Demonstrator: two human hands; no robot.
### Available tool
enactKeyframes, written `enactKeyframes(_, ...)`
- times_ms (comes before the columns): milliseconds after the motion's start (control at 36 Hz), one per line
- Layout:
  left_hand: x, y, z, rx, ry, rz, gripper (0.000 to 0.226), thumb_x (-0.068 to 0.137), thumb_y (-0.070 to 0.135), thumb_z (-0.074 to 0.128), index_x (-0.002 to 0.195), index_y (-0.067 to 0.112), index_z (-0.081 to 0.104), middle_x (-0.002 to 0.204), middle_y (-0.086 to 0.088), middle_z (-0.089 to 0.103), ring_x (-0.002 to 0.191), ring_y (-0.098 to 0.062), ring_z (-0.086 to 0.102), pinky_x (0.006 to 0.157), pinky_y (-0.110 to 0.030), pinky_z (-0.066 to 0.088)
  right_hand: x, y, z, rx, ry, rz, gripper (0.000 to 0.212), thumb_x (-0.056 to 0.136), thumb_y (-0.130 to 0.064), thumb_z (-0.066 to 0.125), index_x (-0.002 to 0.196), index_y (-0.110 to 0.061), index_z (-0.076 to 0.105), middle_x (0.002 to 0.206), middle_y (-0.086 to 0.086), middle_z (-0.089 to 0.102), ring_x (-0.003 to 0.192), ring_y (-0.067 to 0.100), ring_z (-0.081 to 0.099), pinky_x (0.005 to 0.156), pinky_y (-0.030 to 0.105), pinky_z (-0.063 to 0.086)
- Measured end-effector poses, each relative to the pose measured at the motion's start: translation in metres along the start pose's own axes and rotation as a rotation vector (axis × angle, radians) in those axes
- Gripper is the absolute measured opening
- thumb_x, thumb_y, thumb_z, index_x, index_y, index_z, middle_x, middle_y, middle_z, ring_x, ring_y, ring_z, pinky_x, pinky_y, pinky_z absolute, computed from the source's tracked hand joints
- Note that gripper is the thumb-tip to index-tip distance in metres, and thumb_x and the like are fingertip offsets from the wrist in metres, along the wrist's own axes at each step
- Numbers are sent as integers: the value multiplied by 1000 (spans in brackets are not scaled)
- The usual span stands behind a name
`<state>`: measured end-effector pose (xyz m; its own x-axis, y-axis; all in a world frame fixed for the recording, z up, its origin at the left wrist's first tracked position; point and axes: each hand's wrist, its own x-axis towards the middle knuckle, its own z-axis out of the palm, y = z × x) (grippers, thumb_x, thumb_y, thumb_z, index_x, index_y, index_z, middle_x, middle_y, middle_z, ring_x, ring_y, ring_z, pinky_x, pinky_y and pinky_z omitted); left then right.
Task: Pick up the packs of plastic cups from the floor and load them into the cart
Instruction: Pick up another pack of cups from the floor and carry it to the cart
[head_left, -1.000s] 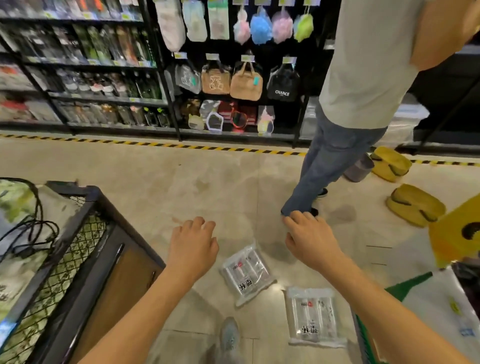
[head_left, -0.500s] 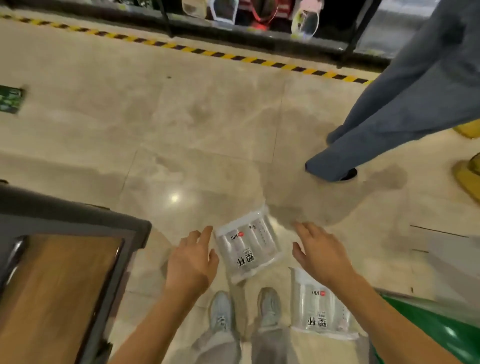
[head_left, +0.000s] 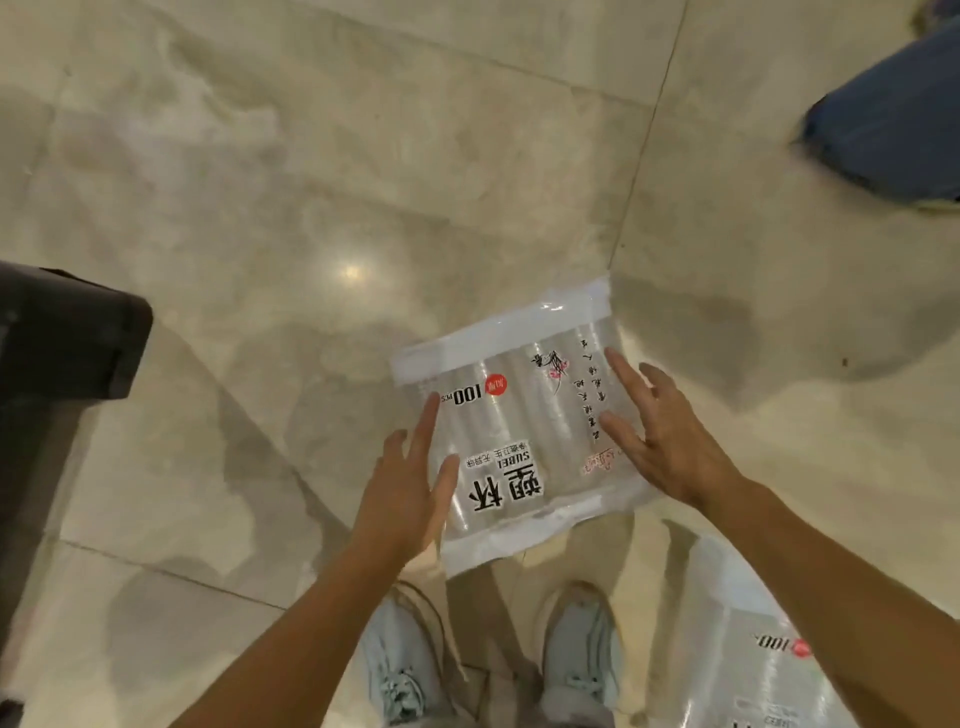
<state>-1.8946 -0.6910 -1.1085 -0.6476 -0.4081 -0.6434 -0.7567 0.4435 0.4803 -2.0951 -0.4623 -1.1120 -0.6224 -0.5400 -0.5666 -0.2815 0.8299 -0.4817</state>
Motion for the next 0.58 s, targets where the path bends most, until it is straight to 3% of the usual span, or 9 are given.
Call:
enactKeyframes(83, 25, -6, 22, -145, 38, 39, 75, 98, 44, 47, 140, 64, -12, 126, -6, 34, 90, -18, 57, 90, -36, 45, 19, 14, 24, 117, 0, -31, 72, 98, -50, 47, 150, -58, -2, 140, 6, 41, 124, 20, 47, 108, 36, 36)
enactKeyframes(167, 35, -6, 24, -205, 90, 47, 77, 98, 38, 51, 139, 67, -6, 123, 0, 30, 72, -15, 60, 78, -27, 46, 19, 12, 29, 154, 34, -22, 72, 99, -50, 48, 152, -55, 0, 132, 4, 42, 102, 13, 55, 96, 29, 39)
enactKeyframes(306, 11, 10, -27, -246, 96, 40, 73, 97, 41, 52, 140, 71, 1, 135, -4, 31, 66, -13, 62, 80, -27, 50, -5, -30, -3, 147, 17, -14, 70, 98, -55, 46, 149, -61, -2, 136, -2, 39, 87, 5, 57, 87, 28, 40)
enactKeyframes(389, -24, 33, -85, -281, 119, 66, 72, 97, 41, 52, 142, 69, 2, 136, -5, 32, 60, -5, 58, 86, -28, 48, -29, -81, -46, 144, 37, -52, 70, 97, -56, 45, 147, -63, -2, 135, -2, 39, 92, 4, 52, 88, 27, 36)
enactKeyframes(444, -54, 53, -129, -293, 147, 88, 70, 96, 47, 49, 147, 61, 3, 131, -5, 35, 73, 5, 57, 84, -13, 47, -48, -122, -84, 141, 45, -65, 68, 97, -57, 45, 146, -66, -2, 136, -2, 37, 100, 6, 47, 90, 29, 36)
enactKeyframes(500, -89, 79, -180, -280, 189, 115, 69, 94, 57, 43, 150, 55, 4, 130, 0, 36, 94, 26, 42, 77, 1, 38, -74, -169, -132, 126, 49, -92, 66, 96, -58, 44, 144, -68, -2, 137, -5, 37, 104, 10, 49, 90, 31, 37)
enactKeyframes(556, -125, 111, -237, -273, 236, 150, 66, 93, 61, 39, 148, 60, 2, 133, 8, 33, 102, 31, 34, 83, -2, 37, -101, -218, -184, 110, 65, -136, 65, 96, -60, 43, 143, -69, -2, 137, -8, 36, 108, 13, 55, 93, 30, 39)
enactKeyframes(583, -142, 128, -268, -276, 264, 169, 64, 96, 56, 42, 147, 62, 3, 134, 11, 32, 107, 28, 34, 92, -13, 38, -115, -243, -211, 104, 75, -163, 66, 95, -62, 42, 143, -69, -2, 138, -9, 35, 112, 14, 55, 96, 30, 40)
